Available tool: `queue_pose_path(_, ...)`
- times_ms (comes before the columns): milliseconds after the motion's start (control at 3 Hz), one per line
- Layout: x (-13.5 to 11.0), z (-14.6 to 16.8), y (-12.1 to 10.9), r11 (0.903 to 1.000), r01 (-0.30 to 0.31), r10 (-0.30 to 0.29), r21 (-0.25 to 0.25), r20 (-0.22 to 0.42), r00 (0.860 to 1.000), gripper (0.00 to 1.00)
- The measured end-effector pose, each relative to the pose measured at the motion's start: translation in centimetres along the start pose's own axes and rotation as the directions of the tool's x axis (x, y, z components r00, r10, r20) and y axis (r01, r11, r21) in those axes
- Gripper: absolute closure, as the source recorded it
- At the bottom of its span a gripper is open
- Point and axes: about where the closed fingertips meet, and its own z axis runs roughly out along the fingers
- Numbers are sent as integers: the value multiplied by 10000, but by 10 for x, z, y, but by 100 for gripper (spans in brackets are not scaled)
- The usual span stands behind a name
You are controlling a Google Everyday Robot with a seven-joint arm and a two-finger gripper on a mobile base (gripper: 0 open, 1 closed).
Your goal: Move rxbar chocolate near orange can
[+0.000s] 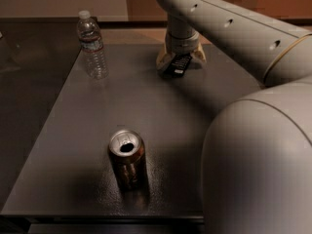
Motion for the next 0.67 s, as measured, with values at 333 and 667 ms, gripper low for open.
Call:
queue_pose_path(333,1,3,2,10000,1,-2,-77,-100,9999,42)
queue_pose_path(667,1,3,4,9999,15,-17,-108,-130,9999,64)
